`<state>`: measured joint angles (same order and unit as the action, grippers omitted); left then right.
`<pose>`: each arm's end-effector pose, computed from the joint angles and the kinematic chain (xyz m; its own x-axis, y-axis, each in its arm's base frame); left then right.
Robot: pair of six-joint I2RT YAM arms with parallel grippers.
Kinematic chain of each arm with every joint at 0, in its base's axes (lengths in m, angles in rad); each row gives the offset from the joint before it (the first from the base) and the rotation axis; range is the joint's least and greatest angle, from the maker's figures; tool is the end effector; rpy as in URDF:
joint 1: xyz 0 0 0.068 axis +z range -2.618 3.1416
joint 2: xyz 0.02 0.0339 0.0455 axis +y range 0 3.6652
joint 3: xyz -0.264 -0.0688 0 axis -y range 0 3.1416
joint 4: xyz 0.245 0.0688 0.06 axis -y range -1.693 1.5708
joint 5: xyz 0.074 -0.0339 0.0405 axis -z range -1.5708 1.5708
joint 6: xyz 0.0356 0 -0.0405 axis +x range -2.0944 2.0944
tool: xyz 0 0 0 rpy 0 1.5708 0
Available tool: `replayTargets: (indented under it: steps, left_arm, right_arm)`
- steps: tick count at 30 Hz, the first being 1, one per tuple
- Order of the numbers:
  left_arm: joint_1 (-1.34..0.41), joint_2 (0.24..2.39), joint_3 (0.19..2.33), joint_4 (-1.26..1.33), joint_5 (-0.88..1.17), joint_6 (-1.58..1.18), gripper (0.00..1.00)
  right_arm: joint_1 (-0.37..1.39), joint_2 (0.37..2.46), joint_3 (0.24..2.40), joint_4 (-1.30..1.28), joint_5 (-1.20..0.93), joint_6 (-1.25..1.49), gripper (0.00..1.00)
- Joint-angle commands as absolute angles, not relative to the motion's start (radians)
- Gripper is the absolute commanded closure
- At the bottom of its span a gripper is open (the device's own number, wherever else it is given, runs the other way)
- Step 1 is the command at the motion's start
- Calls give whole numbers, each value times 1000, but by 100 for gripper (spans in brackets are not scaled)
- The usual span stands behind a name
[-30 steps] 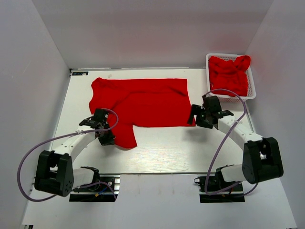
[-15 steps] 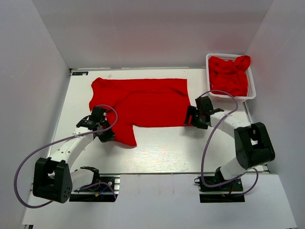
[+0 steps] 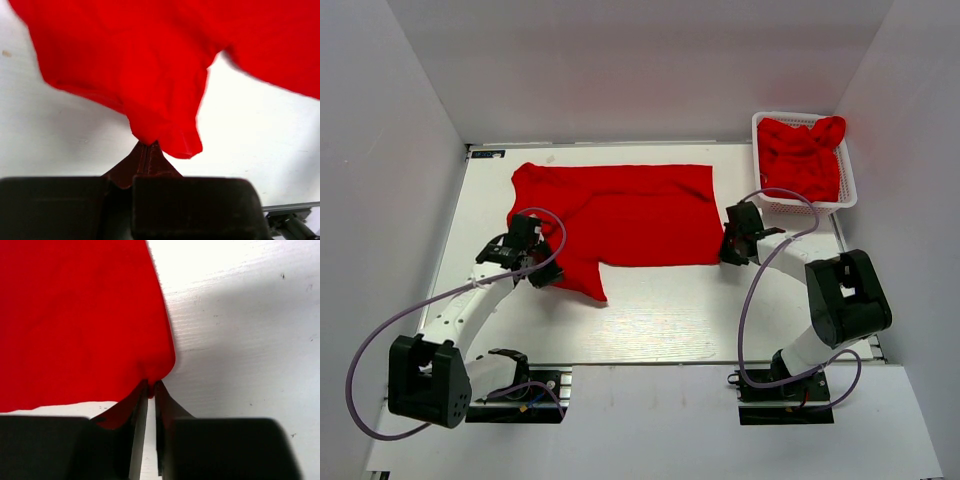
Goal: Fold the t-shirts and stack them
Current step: Grap the side of the flattened tshirt closest away from the robot with both arms
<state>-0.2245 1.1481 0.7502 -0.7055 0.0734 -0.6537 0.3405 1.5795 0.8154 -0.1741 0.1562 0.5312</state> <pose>0.2043 -0.0493 0.2169 -0.8455 -0.4290 -0.3179 -0.3275 0.8869 -0.3260 0.2896 0.0967 0.1633 -0.7786 0.2550 -0.5733 0.1754 0.9657 0.1913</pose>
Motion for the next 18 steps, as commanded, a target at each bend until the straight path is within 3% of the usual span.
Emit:
replayTargets:
  steps: [1, 2, 4, 18]
  left_arm:
    - [-219, 1103, 810, -658, 98, -646, 100]
    - [-210, 1103, 824, -646, 98, -646, 100]
    - [-210, 1103, 844, -620, 98, -646, 100]
    - [-210, 1223, 1055, -529, -29, -568, 100]
  right_arm:
    - [351, 1551, 821, -146, 183, 538, 86]
    - [354, 1540, 824, -143, 183, 538, 94]
    - [351, 1534, 841, -147, 170, 523, 100]
    - [351, 1558, 1017, -232, 195, 453, 100]
